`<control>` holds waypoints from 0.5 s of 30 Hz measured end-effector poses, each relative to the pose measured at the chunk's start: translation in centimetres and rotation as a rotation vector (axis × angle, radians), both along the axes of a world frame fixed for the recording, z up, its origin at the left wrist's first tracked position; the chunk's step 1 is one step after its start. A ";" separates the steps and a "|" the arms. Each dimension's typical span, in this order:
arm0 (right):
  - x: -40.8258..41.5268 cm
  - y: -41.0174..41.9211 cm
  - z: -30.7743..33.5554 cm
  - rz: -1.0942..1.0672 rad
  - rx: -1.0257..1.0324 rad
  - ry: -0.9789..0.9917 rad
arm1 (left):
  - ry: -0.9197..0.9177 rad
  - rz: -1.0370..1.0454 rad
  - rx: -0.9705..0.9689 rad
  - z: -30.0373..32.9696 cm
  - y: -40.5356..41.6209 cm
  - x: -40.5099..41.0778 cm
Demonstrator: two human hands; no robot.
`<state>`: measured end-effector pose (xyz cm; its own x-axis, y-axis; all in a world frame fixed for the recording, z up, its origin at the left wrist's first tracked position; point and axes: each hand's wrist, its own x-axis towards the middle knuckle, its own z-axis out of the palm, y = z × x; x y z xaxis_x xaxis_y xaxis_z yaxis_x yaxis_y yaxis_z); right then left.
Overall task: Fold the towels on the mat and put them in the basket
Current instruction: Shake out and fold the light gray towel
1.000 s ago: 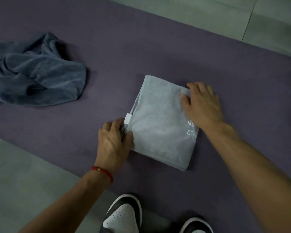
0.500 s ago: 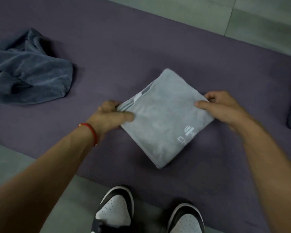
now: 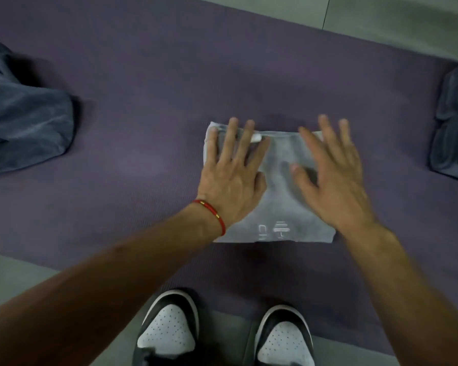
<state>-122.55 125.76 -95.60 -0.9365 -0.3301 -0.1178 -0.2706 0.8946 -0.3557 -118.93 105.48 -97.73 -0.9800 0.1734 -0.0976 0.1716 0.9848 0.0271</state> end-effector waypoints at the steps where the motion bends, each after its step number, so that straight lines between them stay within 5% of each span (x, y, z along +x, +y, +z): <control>1: -0.7 -1.0 -1.4 0.054 0.050 -0.028 | -0.023 0.022 0.008 -1.1 -0.2 -0.3; 7: -1.7 -1.1 -6.0 0.057 0.153 -0.008 | -0.033 0.005 0.061 -3.1 -1.8 -1.7; 15: 2.1 -1.5 -3.4 0.111 0.151 0.085 | -0.017 0.010 0.044 -3.0 -1.7 -1.9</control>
<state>-120.45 124.27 -98.98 -0.9042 -0.4161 -0.0958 -0.3935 0.8992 -0.1913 -120.81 103.81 -100.71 -0.9801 0.1677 -0.1065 0.1605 0.9843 0.0731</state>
